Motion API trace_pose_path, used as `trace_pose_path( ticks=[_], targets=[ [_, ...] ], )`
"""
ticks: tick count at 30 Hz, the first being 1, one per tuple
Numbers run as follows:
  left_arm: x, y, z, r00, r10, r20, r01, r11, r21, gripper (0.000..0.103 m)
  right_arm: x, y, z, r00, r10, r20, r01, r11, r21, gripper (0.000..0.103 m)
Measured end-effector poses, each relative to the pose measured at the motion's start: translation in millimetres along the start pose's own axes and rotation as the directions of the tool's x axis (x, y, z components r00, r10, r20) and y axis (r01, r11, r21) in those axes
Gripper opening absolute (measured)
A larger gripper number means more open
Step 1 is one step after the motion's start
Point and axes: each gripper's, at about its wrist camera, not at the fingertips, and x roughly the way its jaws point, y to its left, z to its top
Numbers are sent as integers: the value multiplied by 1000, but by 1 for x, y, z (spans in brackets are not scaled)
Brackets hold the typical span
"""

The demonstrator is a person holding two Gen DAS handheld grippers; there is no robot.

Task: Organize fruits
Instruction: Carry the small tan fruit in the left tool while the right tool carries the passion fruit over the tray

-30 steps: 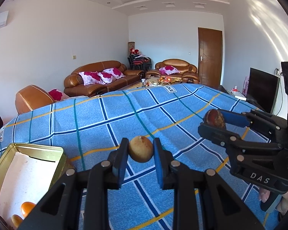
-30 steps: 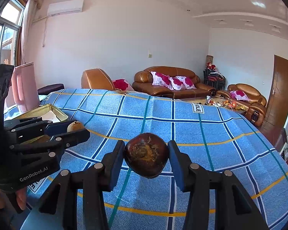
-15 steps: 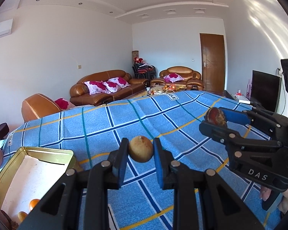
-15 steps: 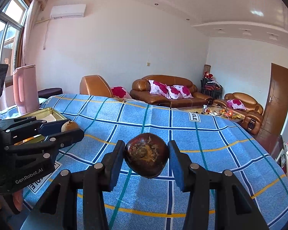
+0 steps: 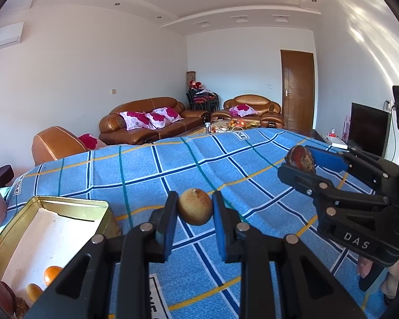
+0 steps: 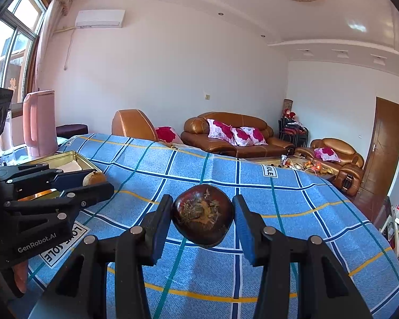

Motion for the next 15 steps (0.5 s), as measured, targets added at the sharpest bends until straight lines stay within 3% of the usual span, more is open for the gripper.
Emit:
trace_pose_path(
  ticks=[15],
  targets=[
    [-21,12,-9,1000,-15,4,15,999,-28,27,-12,12,-3,999,12,34,-10,999,-45,48]
  ],
)
